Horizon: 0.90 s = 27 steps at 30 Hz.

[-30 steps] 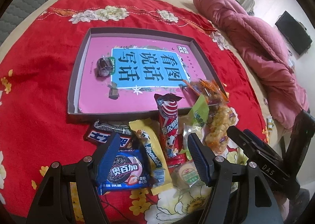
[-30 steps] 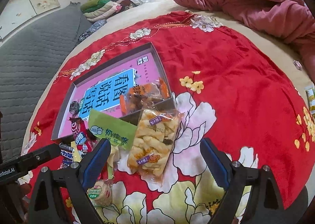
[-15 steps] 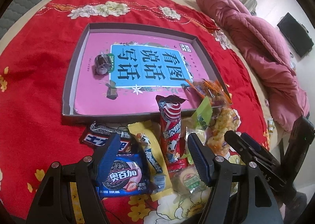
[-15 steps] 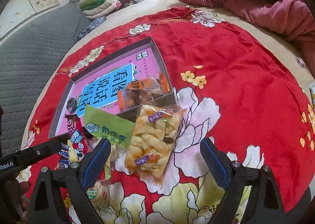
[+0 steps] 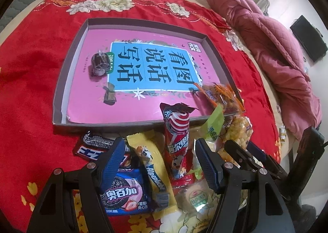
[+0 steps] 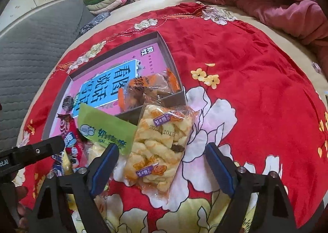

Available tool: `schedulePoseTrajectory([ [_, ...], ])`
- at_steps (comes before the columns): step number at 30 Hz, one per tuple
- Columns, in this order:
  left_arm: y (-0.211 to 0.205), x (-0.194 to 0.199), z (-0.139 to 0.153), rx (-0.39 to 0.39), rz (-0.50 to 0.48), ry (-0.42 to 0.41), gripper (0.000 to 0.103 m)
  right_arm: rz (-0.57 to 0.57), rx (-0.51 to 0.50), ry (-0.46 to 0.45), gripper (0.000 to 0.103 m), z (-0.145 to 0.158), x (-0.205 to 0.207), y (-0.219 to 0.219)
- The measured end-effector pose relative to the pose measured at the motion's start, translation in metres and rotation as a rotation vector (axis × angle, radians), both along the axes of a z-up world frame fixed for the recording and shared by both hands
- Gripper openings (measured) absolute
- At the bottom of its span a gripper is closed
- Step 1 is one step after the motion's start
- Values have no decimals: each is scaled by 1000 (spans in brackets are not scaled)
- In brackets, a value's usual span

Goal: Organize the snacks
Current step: 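Close the right gripper on the twisted-cracker bag while the left gripper approaches the red-white tube, then lift the cracker bag with the right gripper while the left gripper grasps the red-white tube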

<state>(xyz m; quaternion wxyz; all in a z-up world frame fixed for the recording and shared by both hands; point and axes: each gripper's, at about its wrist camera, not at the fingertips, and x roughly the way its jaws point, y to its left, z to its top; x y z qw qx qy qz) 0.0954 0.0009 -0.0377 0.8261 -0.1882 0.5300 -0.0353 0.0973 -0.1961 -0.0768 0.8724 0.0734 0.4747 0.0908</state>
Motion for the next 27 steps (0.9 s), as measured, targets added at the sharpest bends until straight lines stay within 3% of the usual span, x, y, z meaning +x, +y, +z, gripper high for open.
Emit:
schedulePoseTrajectory([
  [5,-1,2,-4,-1,3,12,73,12,-31,2,70,-6,3,4],
  [7,-2,3,-5,0,6,12,73,34,-26,-4,60,-5,3,7],
  [19,-6,9,-11,-26,22,5,72,67,13,-4,58,-7,2,6],
  [21,-6,10,-11,-22,25,2,62,66,17,-3,58,-7,3,6],
  [27,-12,17,-14,-11,13,3,56,71,15,-4,58,-7,3,5],
])
